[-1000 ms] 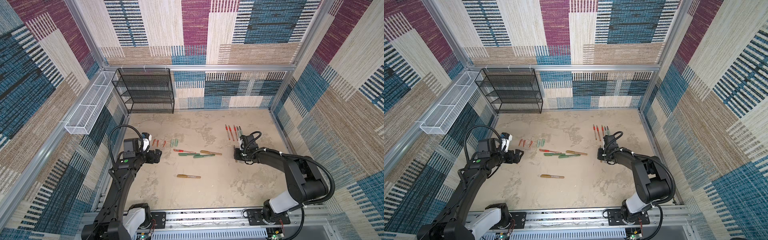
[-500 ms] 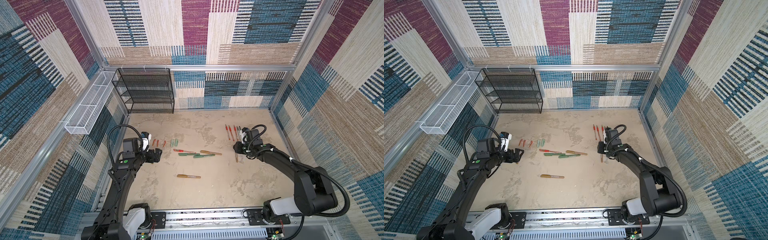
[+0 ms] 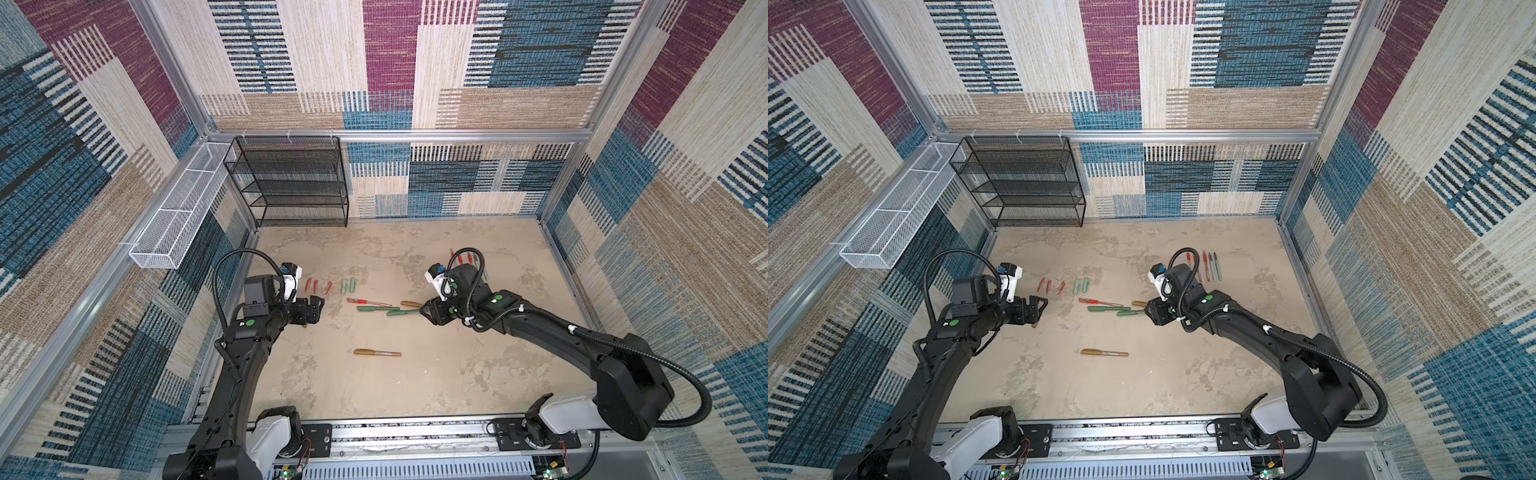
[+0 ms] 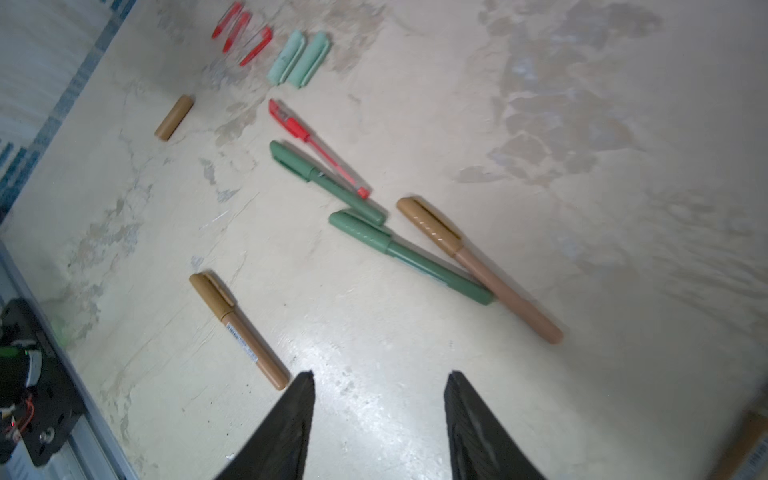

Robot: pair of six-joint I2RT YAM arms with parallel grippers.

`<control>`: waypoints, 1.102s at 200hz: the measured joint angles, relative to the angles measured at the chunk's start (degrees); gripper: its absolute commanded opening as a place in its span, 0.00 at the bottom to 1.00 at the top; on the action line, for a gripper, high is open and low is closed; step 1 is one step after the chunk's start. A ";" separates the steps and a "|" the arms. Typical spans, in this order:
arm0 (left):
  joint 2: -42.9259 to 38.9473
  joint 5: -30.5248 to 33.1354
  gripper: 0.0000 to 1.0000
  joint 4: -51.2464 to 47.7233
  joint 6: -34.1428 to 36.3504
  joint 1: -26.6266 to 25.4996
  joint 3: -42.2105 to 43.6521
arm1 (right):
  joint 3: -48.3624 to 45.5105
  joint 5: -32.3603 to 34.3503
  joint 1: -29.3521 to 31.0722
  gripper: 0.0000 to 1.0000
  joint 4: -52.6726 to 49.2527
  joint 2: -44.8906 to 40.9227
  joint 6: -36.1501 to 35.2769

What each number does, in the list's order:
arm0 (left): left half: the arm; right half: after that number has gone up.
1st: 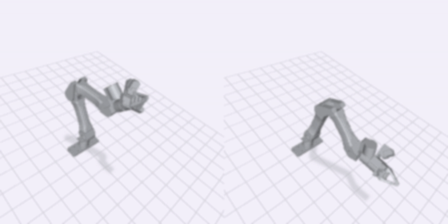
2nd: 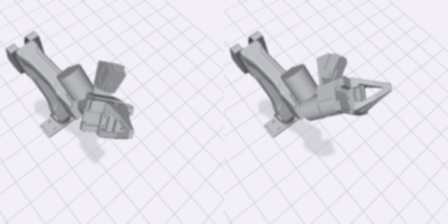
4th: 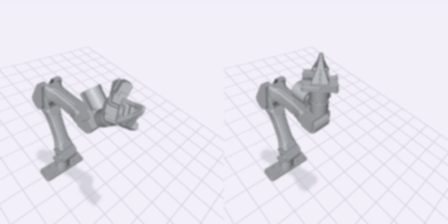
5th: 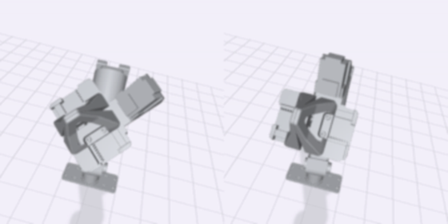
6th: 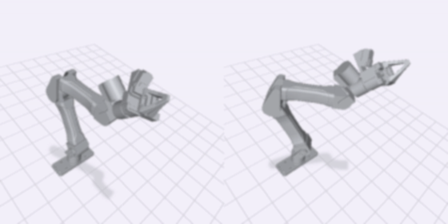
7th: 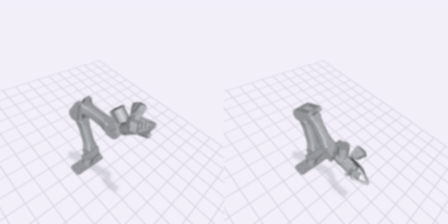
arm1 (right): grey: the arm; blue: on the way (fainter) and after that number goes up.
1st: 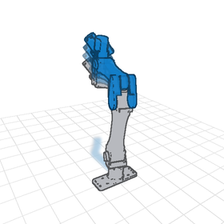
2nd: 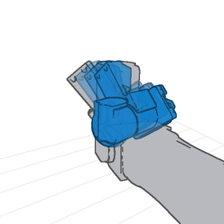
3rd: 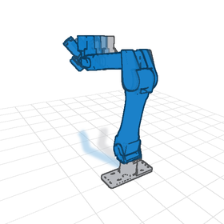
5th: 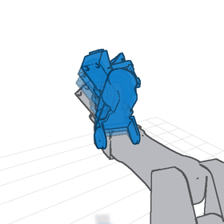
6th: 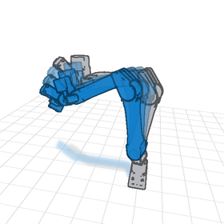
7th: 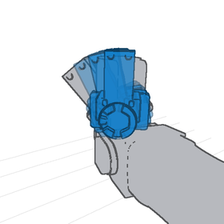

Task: Open the pen caps
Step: 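Move the right gripper to the pile and grasp another capped tan pen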

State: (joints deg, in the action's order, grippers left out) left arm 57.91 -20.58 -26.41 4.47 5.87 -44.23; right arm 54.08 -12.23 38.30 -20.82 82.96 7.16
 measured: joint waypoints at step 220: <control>-0.15 -0.81 0.94 0.00 -0.04 0.39 -0.24 | 20.79 1.29 18.45 0.27 -11.23 30.16 -19.21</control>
State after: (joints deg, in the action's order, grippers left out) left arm 57.76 -21.39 -26.41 4.43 6.26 -44.47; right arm 74.87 -10.94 56.75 -32.05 113.12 -12.05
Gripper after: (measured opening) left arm 0.943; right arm 0.319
